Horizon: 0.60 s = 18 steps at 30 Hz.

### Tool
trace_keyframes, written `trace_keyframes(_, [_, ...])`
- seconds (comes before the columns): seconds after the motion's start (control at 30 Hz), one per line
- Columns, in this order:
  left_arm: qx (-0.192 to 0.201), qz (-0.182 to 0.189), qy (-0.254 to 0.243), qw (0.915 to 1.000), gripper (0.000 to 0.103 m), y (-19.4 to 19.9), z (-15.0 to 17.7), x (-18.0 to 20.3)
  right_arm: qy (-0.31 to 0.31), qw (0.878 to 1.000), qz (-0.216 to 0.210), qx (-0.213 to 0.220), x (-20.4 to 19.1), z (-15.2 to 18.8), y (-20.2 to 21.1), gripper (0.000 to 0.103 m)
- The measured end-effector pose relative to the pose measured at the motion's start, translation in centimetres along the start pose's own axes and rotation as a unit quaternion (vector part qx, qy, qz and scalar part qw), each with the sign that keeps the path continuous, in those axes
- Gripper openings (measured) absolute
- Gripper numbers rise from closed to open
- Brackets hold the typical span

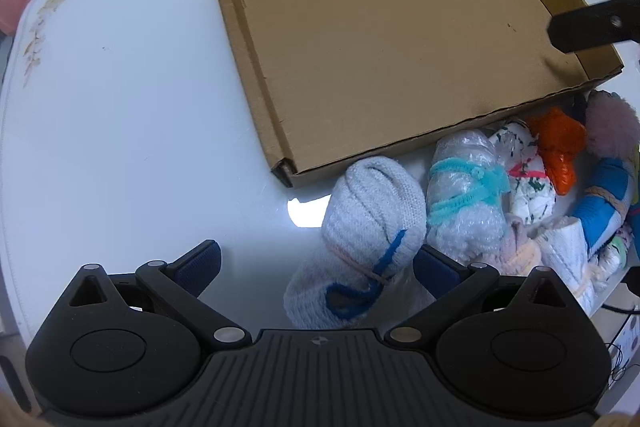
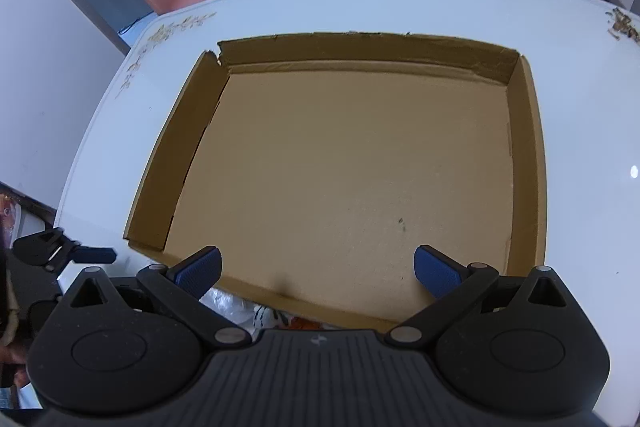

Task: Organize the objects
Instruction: 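Grasp the white knit sock bundle with the left gripper while the right grasps the orange bundle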

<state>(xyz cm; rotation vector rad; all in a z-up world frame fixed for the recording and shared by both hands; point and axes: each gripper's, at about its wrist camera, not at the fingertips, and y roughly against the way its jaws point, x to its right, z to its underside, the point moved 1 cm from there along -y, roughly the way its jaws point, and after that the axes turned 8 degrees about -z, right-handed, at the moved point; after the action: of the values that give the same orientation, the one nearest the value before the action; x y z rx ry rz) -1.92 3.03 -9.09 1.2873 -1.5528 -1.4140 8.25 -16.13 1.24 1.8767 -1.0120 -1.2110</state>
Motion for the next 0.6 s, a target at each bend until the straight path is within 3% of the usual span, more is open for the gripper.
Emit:
trace_keyframes(0.33, [0.021, -0.005, -0.002, 0.9998, 0.102, -1.0, -0.6, 0.9, 0.009, 1.000, -0.010, -0.004, -1.1, 1.1, 0.3, 0.102])
trace_keyframes(0.47, [0.034, 0.003, 0.010, 0.9994, 0.095, -1.2, -0.3, 0.8, 0.010, 1.000, -0.012, -0.005, -1.0, 1.3, 0.6, 0.101])
trace_keyframes(0.57, [0.048, 0.004, 0.013, 0.9987, 0.075, -0.6, -0.3, 0.6, 0.003, 1.000, -0.022, -0.009, -1.0, 1.8, 1.0, 0.094])
trace_keyframes(0.6, [0.051, 0.003, 0.016, 0.9986, 0.060, -0.4, -0.3, 0.6, -0.002, 1.000, -0.027, -0.014, -0.9, 1.9, 1.0, 0.092])
